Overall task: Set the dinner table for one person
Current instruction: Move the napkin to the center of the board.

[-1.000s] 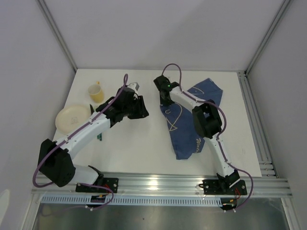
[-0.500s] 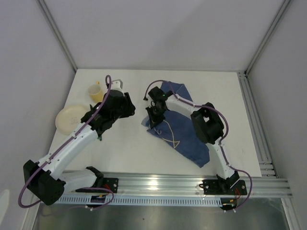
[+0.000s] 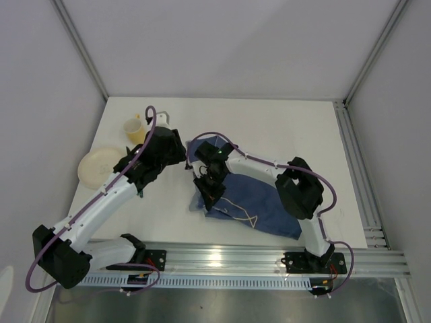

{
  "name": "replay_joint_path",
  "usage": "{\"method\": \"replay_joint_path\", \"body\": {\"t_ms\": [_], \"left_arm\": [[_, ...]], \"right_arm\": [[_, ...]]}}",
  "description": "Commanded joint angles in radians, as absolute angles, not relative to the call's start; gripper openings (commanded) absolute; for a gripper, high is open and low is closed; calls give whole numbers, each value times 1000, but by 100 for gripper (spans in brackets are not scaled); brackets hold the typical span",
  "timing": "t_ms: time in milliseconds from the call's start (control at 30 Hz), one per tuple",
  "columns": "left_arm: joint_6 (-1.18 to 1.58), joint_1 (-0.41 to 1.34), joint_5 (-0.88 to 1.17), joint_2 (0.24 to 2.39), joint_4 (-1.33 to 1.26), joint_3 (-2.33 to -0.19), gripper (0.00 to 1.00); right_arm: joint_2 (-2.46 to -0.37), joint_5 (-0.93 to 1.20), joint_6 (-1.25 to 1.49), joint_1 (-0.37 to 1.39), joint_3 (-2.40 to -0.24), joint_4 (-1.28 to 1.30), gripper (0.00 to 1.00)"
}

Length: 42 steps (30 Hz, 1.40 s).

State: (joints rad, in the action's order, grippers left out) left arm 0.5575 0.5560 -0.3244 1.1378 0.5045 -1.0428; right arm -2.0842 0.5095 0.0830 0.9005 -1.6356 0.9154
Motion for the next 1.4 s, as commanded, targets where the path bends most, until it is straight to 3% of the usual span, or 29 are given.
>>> {"method": "replay_joint_path", "body": {"t_ms": [0, 33, 67, 233, 300, 500, 733, 1067, 1367], "left_arm": [[548, 555, -360, 1129, 494, -1040, 47], [548, 555, -360, 1127, 492, -1040, 47], [549, 555, -360, 1127, 491, -1039, 47], [549, 555, -368, 1117, 492, -1028, 48], [552, 555, -374, 1111, 492, -1025, 48], [560, 555, -413, 1074, 506, -1003, 48], [542, 555, -474, 1026, 503, -994, 49], [532, 555, -489, 980, 528, -982, 49], [520, 554, -491, 916, 541, -973, 50]], "right_arm": [[-2006, 542, 80, 897, -1641, 927, 9], [-2002, 511, 84, 897, -1640, 927, 29], [-2002, 494, 86, 897, -1634, 923, 36], [-2017, 459, 118, 896, -1620, 888, 61], [-2025, 460, 149, 896, -1617, 858, 65], [-2011, 413, 238, 897, -1592, 781, 66], [-1959, 295, 284, 928, -1413, 615, 65], [-1962, -43, 278, 1040, -1428, 552, 64], [-1933, -132, 262, 1074, -1454, 558, 63]]}}
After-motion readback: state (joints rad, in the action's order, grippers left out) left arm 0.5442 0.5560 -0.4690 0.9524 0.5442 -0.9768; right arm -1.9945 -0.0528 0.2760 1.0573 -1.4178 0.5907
